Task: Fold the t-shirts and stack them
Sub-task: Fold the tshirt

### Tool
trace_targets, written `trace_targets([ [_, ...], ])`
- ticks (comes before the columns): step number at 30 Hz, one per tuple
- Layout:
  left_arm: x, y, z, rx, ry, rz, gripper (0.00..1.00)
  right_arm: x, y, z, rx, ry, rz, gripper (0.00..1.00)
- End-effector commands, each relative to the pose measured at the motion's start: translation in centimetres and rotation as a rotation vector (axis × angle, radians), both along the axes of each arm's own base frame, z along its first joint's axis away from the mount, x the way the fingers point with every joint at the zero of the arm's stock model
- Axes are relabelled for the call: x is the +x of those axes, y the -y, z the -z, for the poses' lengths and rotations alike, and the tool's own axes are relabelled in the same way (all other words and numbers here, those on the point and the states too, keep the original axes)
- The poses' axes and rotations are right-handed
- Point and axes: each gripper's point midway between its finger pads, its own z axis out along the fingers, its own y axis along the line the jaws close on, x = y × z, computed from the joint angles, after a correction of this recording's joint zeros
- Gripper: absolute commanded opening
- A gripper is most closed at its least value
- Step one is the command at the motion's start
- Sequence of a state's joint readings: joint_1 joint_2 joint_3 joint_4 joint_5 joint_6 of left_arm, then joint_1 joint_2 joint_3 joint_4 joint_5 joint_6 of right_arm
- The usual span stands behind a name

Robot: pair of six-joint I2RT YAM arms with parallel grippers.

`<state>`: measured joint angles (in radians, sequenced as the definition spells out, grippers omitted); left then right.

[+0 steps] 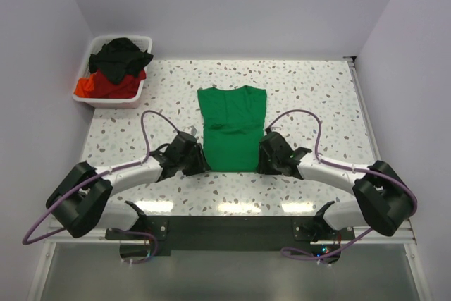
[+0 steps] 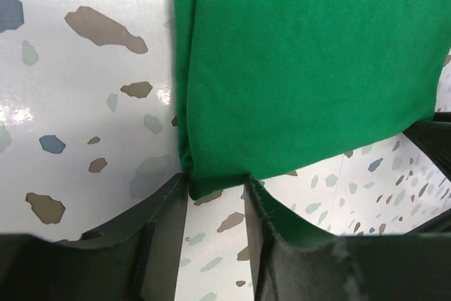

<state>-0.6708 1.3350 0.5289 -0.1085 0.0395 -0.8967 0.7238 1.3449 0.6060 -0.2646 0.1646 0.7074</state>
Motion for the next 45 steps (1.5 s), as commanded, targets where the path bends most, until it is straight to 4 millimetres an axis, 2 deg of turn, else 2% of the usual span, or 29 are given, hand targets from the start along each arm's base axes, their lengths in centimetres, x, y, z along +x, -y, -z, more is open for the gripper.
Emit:
trace_targets([
  [1, -0.6, -1.2, 1.8, 0.053, -0.026, -0.024, 0.40, -0.1, -0.3, 0.9, 0.010, -0.014, 0.006, 0.38],
  [5, -0.6, -1.2, 1.9, 0.057, -0.029, -0.024, 0.34, -0.3, -0.6, 1.2, 0.018, -0.023, -0.007, 0.24],
  [7, -0.7, -1.2, 1.9, 0.056, -0.030, -0.023, 0.26, -0.3, -0.7, 1.2, 0.021, -0.026, -0.011, 0.16],
  [8, -0.6, -1.2, 1.9, 0.057, -0.031, -0.024, 0.22, -0.3, -0.6, 1.3, 0.017, -0.031, -0.011, 0.07],
  [9, -0.7, -1.2, 1.9, 0.058, -0.030, -0.022, 0.12, -0.2, -0.7, 1.2, 0.018, -0.028, -0.011, 0.03],
  [10, -0.6, -1.2, 1.9, 0.057, -0.029, -0.023, 0.08, -0.2, -0.8, 1.2, 0.019, -0.027, -0.013, 0.00],
  [12, -0.6, -1.2, 2.0, 0.062, -0.031, -0.019, 0.00, -0.3, -0.7, 1.2, 0.015, -0.032, -0.012, 0.00],
  [16, -0.3, -1.5, 2.0, 0.081, -0.016, -0.027, 0.00, -0.3, -0.5, 0.6, 0.014, -0.021, -0.011, 0.00],
  [23, -0.5, -1.9, 0.6, 0.072, 0.023, -0.025, 0.00, -1.1, 0.3, -1.2, 0.020, -0.007, -0.019, 0.00],
  [27, -1.3, -3.0, 0.7, 0.099, 0.018, -0.032, 0.00, -1.6, 1.2, -2.2, 0.006, 0.019, -0.034, 0.00],
  [31, -1.8, -4.0, 0.6, 0.115, 0.027, -0.055, 0.00, -2.4, 1.9, -2.3, -0.015, 0.009, -0.053, 0.00],
  [40, -2.4, -3.6, -0.9, 0.070, 0.074, -0.049, 0.00, -4.6, 1.6, -1.7, 0.035, -0.023, -0.074, 0.00],
  [43, -2.4, -3.2, -1.6, 0.053, 0.097, -0.041, 0.00, -4.9, 1.5, -2.0, 0.036, -0.018, -0.084, 0.00],
  [45, -2.3, -3.3, -2.0, 0.060, 0.108, -0.045, 0.00, -4.6, 1.3, -2.8, 0.050, 0.005, -0.083, 0.00],
])
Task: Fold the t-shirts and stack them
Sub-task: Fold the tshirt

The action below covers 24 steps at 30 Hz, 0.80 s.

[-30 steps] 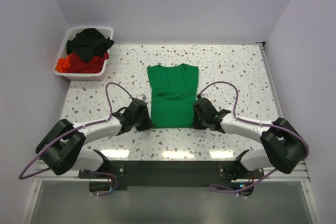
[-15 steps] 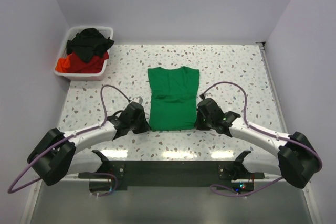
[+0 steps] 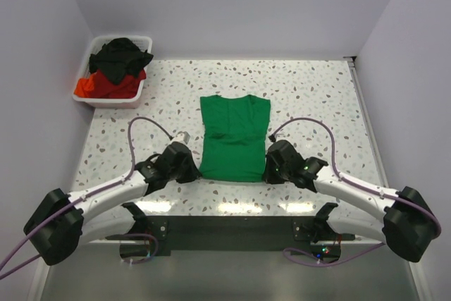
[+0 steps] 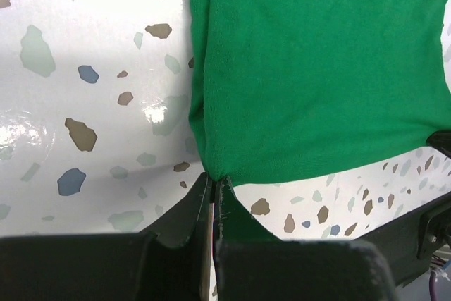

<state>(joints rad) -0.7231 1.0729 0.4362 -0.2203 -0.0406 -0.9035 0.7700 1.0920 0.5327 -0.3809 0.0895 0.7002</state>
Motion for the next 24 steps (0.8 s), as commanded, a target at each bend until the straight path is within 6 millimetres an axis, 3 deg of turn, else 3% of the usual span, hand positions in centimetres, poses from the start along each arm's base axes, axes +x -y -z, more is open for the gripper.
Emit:
trace_targets([
  [1, 0.5, -1.1, -0.7, 0.045, 0.044, -0.046, 0.00, -0.5, 1.2, -0.5, -0.040, 0.004, 0.013, 0.00],
  [6, 1.3, -0.6, -3.0, 0.053, 0.112, -0.054, 0.00, 0.8, 0.7, -3.4, -0.027, 0.071, 0.016, 0.00],
  [16, 3.7, 0.3, -9.7, 0.064, 0.271, -0.112, 0.00, 3.2, -0.3, -8.3, -0.014, 0.174, 0.013, 0.00],
  [19, 3.5, 0.4, -11.0, 0.057, 0.306, -0.116, 0.00, 3.6, -0.6, -9.1, -0.005, 0.191, 0.011, 0.00],
  [24, 2.8, 0.1, -11.5, 0.074, 0.315, -0.125, 0.00, 3.3, -0.7, -9.7, 0.010, 0.200, -0.008, 0.00],
])
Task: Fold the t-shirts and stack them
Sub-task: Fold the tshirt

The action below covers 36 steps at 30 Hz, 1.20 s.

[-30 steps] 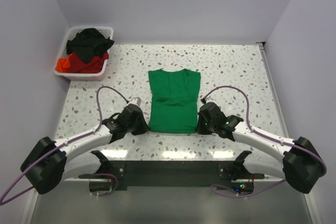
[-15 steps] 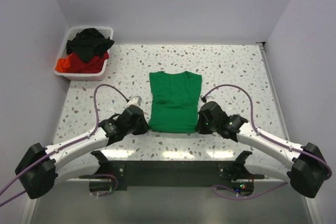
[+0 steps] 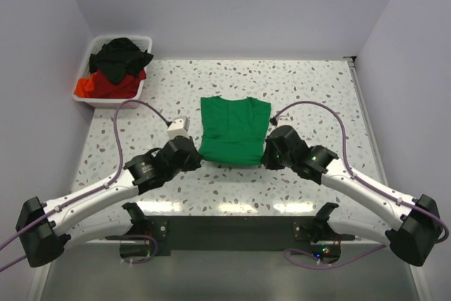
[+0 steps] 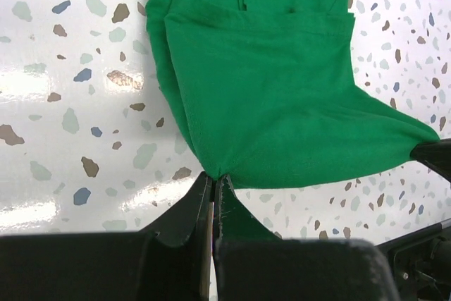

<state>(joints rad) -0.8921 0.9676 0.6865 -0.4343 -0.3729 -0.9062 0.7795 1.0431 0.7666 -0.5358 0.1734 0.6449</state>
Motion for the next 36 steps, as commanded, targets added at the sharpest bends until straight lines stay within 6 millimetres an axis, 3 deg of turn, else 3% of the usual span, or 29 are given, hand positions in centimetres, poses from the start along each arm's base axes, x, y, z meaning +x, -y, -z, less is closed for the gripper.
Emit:
trace_targets([
  [1, 0.3, -0.8, -2.3, 0.002, 0.058, -0.059, 0.00, 0.2, 0.2, -1.8, -0.001, 0.045, -0.014, 0.00],
  [11, 0.3, -0.8, -4.2, 0.022, 0.115, -0.094, 0.00, 1.1, 0.8, -5.3, 0.008, 0.130, 0.015, 0.00],
  [15, 1.8, -0.6, -5.7, 0.053, 0.159, -0.139, 0.00, 2.4, 1.0, -7.0, -0.008, 0.185, 0.052, 0.00],
  [17, 2.8, -0.2, -7.0, 0.063, 0.191, -0.162, 0.00, 3.0, 1.0, -6.9, -0.030, 0.192, 0.060, 0.00],
  [24, 5.8, 2.1, -7.9, 0.141, 0.217, -0.203, 0.00, 5.7, 0.1, -7.6, -0.069, 0.228, 0.108, 0.00],
  [36, 9.8, -1.2, -6.7, 0.223, 0.172, -0.386, 0.00, 9.6, 0.6, -7.3, -0.105, 0.251, 0.207, 0.00],
])
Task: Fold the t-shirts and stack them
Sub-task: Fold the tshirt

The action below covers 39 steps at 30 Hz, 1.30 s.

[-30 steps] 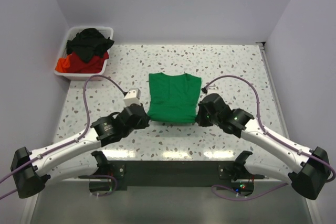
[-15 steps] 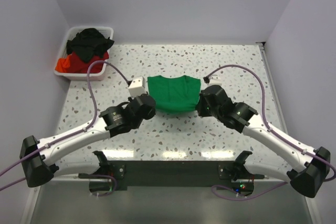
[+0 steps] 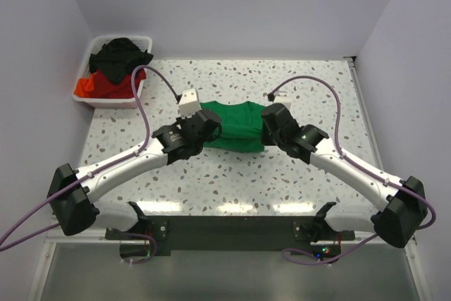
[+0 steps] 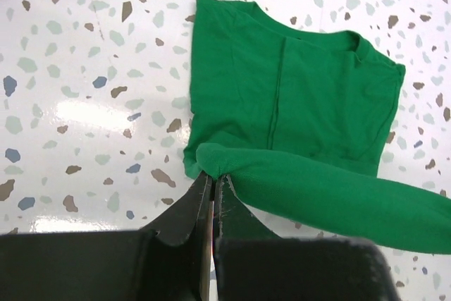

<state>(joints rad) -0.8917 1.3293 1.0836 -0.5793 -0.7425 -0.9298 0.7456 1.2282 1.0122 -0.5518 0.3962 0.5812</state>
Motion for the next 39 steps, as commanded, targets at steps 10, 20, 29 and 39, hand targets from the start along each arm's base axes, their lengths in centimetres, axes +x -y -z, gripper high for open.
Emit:
trace_targets([
  [10, 5.9, -1.3, -0.6, 0.036, 0.049, -0.079, 0.00, 6.6, -0.7, -1.8, -0.011, 0.101, 0.091, 0.00],
  [20, 10.9, -0.2, 0.6, 0.062, 0.037, -0.055, 0.00, 10.1, 0.7, -0.4, -0.053, 0.091, 0.169, 0.00],
  [29, 13.6, -0.8, 4.5, 0.078, -0.038, -0.054, 0.00, 13.5, 0.6, 2.2, -0.056, 0.054, 0.193, 0.00],
  [39, 18.5, -0.8, 8.3, 0.082, -0.081, -0.041, 0.00, 17.2, 0.7, 5.0, -0.062, 0.018, 0.214, 0.00],
])
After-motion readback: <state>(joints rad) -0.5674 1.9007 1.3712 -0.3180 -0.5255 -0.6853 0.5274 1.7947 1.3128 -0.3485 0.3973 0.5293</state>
